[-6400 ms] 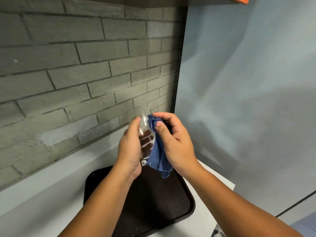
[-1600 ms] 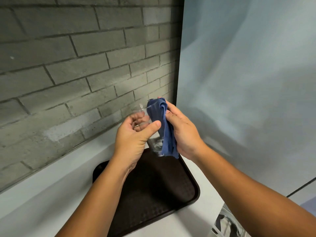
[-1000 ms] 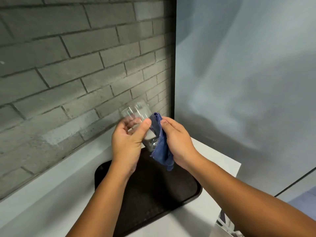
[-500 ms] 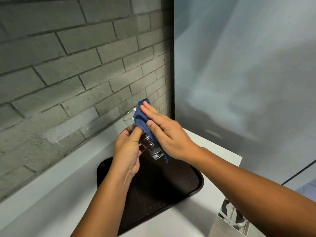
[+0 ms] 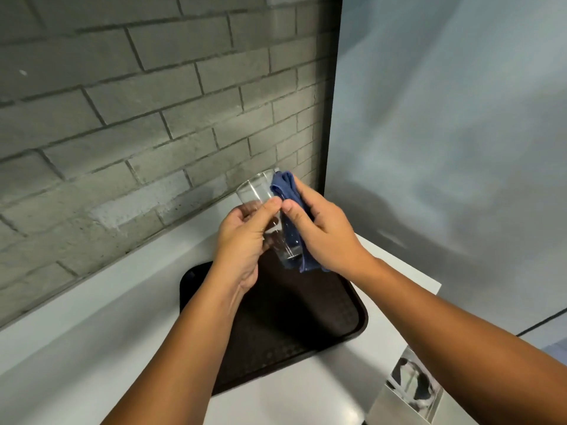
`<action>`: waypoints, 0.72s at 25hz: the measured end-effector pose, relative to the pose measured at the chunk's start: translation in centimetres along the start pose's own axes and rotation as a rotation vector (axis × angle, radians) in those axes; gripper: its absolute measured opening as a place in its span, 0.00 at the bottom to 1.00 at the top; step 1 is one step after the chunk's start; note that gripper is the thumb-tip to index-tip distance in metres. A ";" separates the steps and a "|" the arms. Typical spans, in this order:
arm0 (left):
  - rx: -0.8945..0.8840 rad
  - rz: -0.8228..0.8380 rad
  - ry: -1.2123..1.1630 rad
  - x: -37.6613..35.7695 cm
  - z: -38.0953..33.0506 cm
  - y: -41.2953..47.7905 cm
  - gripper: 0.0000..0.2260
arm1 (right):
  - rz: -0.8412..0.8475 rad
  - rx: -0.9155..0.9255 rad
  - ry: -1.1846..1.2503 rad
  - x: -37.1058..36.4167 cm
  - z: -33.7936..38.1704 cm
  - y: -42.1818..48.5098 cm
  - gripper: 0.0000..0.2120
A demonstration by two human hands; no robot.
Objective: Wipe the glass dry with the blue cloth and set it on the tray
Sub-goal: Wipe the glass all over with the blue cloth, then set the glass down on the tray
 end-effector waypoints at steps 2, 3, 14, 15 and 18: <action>0.001 0.016 -0.003 0.5 0.5 0.3 0.14 | -0.050 -0.056 0.117 0.6 -1.4 0.4 0.15; -0.029 0.020 0.007 0.9 0.8 0.4 0.18 | -0.077 -0.103 0.169 0.8 -2.4 0.6 0.12; -0.216 -0.194 0.712 8.8 10.8 2.1 0.33 | -0.136 -0.651 0.572 1.2 -9.7 -1.2 0.03; -0.213 -0.206 0.722 9.1 11.3 2.2 0.33 | -0.123 -0.669 0.584 1.0 -9.6 -1.3 0.03; -0.207 -0.210 0.775 9.2 12.4 2.2 0.33 | -0.111 -0.673 0.578 0.8 -9.1 -1.4 0.04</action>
Point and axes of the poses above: each hand's wrist, its own y-axis towards the middle knuckle, its own x-axis out of the back of the hand, z = x × y, the point moved 10 cm from there along y, towards the middle knuckle, and after that the axes turned 7 degrees about -z, right-handed, at the moved point
